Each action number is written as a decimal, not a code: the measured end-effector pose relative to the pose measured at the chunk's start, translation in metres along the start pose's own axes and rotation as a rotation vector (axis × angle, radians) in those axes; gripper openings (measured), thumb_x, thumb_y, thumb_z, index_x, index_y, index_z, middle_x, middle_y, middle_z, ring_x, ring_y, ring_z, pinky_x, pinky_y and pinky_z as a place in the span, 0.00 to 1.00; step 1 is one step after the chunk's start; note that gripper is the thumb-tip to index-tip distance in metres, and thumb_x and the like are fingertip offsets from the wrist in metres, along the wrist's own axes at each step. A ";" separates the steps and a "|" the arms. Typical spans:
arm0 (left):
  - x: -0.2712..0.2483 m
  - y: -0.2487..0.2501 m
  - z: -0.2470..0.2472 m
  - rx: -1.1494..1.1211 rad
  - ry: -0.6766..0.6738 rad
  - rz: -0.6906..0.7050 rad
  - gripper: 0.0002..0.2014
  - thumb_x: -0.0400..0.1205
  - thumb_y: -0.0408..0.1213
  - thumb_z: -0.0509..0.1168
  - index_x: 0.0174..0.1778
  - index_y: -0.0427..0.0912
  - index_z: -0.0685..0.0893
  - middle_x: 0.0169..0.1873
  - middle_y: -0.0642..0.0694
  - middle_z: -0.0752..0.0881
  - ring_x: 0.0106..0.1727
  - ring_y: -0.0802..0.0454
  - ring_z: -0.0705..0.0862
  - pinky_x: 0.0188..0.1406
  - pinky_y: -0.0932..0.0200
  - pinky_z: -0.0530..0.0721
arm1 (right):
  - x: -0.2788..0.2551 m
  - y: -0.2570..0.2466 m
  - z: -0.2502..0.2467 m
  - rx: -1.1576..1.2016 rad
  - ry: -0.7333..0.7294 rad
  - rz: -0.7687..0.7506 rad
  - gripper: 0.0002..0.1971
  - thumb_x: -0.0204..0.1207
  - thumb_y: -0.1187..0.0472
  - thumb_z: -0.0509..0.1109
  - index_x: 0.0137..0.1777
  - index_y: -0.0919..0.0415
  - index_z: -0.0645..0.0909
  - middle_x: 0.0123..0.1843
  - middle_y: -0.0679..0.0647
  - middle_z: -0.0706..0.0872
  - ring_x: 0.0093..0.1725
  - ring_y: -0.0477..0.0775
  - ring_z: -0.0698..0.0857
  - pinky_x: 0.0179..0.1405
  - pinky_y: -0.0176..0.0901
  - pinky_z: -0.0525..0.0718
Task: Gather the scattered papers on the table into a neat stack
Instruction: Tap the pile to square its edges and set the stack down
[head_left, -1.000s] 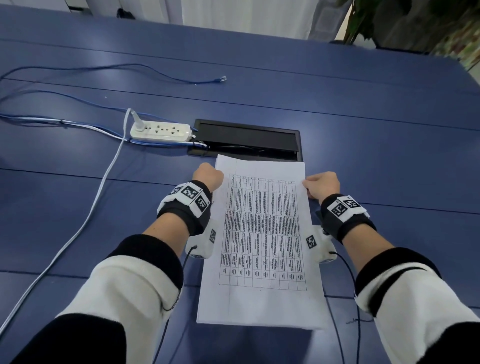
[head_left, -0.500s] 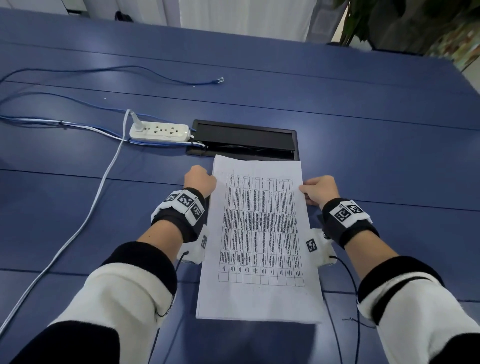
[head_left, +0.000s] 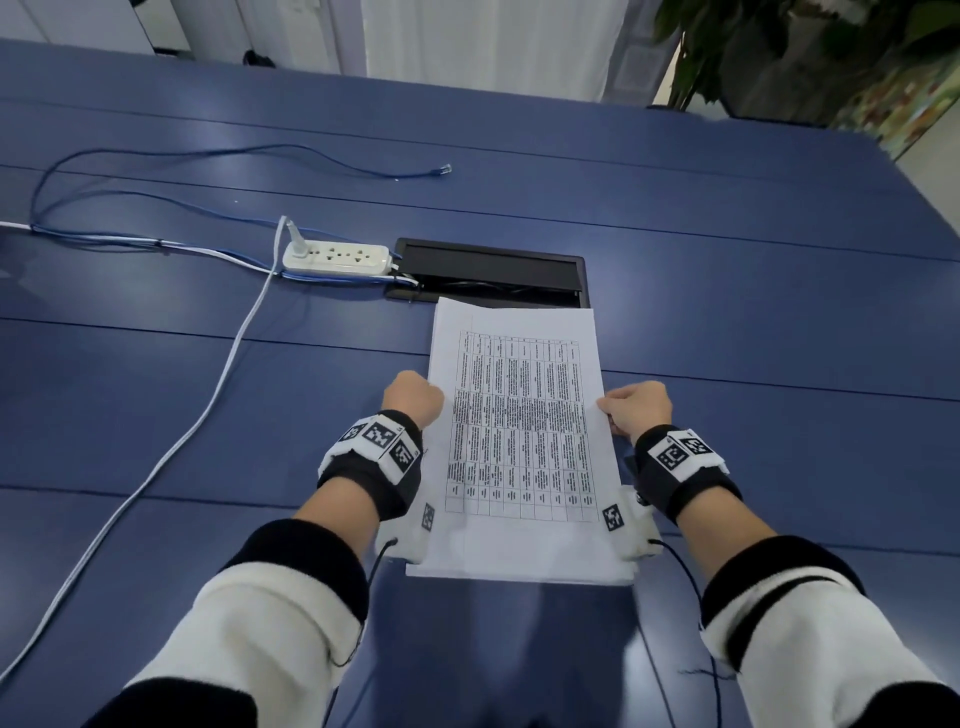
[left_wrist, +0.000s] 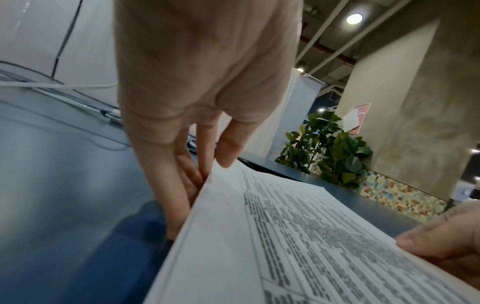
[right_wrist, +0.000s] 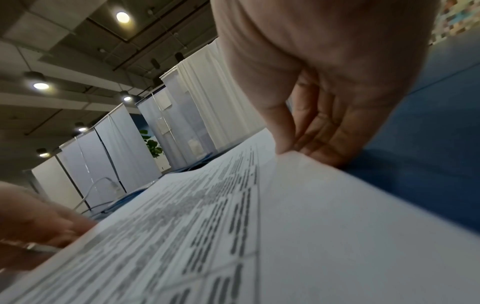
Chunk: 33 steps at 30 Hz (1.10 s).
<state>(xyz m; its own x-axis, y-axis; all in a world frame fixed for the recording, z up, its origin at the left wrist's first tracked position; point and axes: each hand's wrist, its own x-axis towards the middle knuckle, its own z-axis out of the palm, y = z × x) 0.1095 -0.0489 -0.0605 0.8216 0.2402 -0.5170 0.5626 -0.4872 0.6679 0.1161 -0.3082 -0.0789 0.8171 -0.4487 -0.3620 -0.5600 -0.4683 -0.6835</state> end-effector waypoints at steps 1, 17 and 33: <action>-0.001 0.000 -0.001 -0.006 0.011 0.011 0.12 0.81 0.27 0.53 0.32 0.37 0.74 0.44 0.36 0.78 0.48 0.37 0.81 0.58 0.40 0.84 | -0.005 -0.002 -0.001 -0.022 0.010 -0.018 0.07 0.71 0.69 0.72 0.46 0.70 0.89 0.38 0.59 0.86 0.45 0.58 0.86 0.57 0.46 0.84; -0.073 -0.070 0.011 0.015 -0.075 0.040 0.14 0.79 0.26 0.53 0.25 0.36 0.68 0.25 0.38 0.70 0.28 0.41 0.70 0.28 0.56 0.72 | -0.082 0.065 -0.019 -0.161 -0.178 -0.062 0.13 0.71 0.64 0.66 0.32 0.76 0.79 0.28 0.57 0.73 0.31 0.51 0.72 0.36 0.44 0.78; -0.097 -0.084 0.010 -0.098 -0.135 -0.039 0.15 0.79 0.28 0.56 0.26 0.39 0.65 0.25 0.42 0.69 0.29 0.46 0.70 0.32 0.57 0.75 | -0.138 0.077 -0.027 -0.336 -0.115 -0.182 0.23 0.72 0.68 0.64 0.19 0.58 0.58 0.21 0.54 0.61 0.24 0.50 0.60 0.22 0.40 0.63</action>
<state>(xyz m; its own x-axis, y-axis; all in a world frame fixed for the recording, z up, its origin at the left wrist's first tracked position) -0.0189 -0.0397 -0.0722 0.7831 0.1395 -0.6060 0.6053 -0.3941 0.6916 -0.0438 -0.3027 -0.0648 0.9064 -0.2564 -0.3357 -0.4029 -0.7639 -0.5042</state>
